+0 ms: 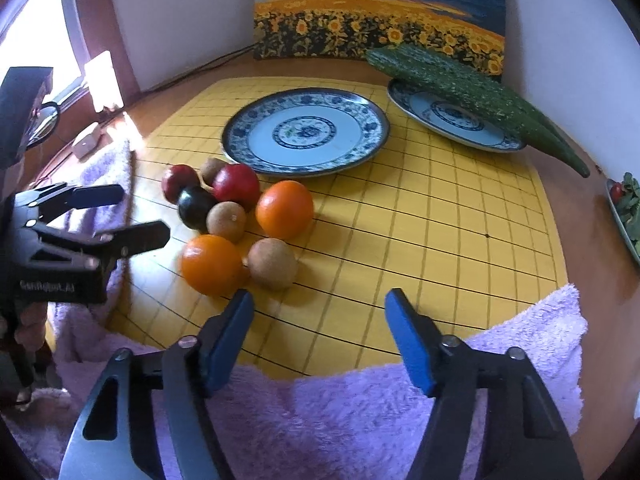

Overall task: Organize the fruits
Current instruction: 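Grasp the red apple with the left gripper while the right gripper grasps a tan kiwi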

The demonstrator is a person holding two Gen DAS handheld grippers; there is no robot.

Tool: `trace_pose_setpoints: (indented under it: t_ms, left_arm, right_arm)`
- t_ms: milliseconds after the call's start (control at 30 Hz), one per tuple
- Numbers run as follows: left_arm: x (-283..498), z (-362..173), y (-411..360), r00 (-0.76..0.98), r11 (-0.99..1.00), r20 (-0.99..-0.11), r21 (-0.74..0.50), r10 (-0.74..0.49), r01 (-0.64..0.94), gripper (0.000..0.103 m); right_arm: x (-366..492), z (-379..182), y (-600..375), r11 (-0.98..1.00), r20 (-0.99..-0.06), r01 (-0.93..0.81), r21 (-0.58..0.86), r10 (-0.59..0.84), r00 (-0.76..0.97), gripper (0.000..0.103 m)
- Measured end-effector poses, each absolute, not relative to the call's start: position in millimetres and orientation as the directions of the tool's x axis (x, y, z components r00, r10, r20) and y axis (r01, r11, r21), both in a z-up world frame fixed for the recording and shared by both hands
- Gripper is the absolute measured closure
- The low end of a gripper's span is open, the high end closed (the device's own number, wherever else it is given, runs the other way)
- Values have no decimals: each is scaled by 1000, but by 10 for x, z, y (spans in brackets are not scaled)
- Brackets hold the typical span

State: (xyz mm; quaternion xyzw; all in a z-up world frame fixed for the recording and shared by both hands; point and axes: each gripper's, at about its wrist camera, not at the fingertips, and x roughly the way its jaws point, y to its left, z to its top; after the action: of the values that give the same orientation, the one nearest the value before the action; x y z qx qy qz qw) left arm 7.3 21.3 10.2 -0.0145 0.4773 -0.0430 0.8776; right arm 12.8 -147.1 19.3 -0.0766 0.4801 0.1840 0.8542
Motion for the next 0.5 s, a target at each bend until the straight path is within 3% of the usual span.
trace_pose_setpoints:
  t_ms: [233,500]
  left_arm:
    - [126,193,262,566,997,-821,-63,-75,41,19]
    - [244,255,200,569,990,-810,-125,-144,72,27]
  right_arm:
    - [151,198,-1407,913,-843,-405,50,256,474,52]
    - [192,199,-1338,904,-839,-424,62,277,468,62]
